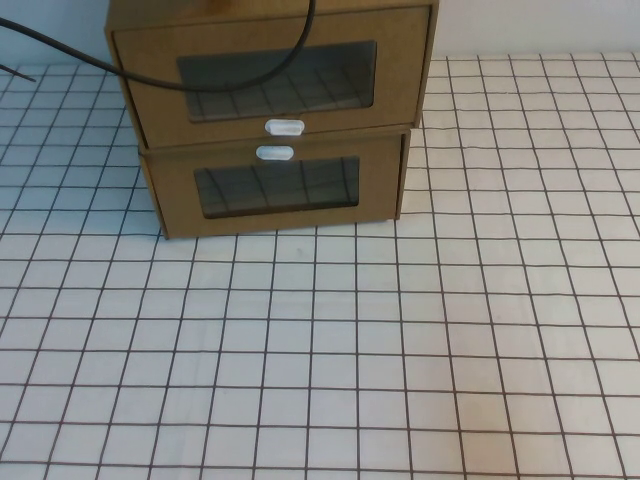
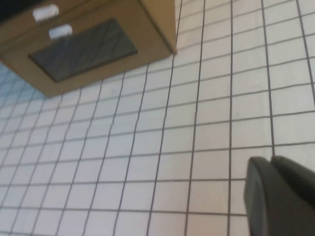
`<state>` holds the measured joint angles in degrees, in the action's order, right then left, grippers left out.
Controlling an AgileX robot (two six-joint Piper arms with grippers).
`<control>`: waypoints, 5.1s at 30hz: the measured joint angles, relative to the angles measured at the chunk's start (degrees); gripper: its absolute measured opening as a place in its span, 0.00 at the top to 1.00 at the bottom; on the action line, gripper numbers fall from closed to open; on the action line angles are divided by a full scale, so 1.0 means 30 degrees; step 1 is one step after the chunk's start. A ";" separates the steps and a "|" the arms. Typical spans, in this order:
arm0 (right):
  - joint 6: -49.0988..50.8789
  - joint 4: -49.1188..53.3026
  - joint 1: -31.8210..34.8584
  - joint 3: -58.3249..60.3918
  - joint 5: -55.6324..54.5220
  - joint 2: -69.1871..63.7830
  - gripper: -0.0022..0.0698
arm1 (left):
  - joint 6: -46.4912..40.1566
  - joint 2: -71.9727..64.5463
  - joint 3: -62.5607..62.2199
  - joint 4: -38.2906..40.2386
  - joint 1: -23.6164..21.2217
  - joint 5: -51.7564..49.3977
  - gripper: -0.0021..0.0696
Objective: Open the shoe box
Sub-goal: 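Pull the top drawer of the cardboard box fully open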
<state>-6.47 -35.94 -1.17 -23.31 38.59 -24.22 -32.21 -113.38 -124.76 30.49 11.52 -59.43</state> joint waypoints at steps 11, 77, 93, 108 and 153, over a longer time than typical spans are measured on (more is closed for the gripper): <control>-0.4551 0.0111 -0.0533 -0.6763 0.2750 -0.9516 0.99 | 0.0067 0.0000 0.0000 0.0000 0.0000 0.0000 0.97; 1.2774 4.1387 -1.6136 -2.0355 -0.6209 -2.9278 0.67 | 0.0676 0.0000 -0.0144 0.0334 -0.0304 -0.1244 0.97; 1.3082 4.1270 -1.5987 -2.0391 -0.5876 -2.8603 0.69 | 0.0676 0.0000 -0.0144 0.0334 -0.0304 -0.1244 0.97; 1.3153 4.1966 -1.5987 -2.1903 -0.6102 -2.9947 0.69 | 0.0676 0.0000 -0.0144 0.0334 -0.0304 -0.1274 0.97; 1.2778 4.0208 -1.5402 -2.1983 -0.5426 -3.0059 0.72 | 0.0676 0.0000 -0.0144 0.0407 -0.0304 -0.1471 0.97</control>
<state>31.87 84.68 -47.37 -89.26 22.31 -114.40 -30.18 -113.38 -125.19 31.71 10.61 -63.84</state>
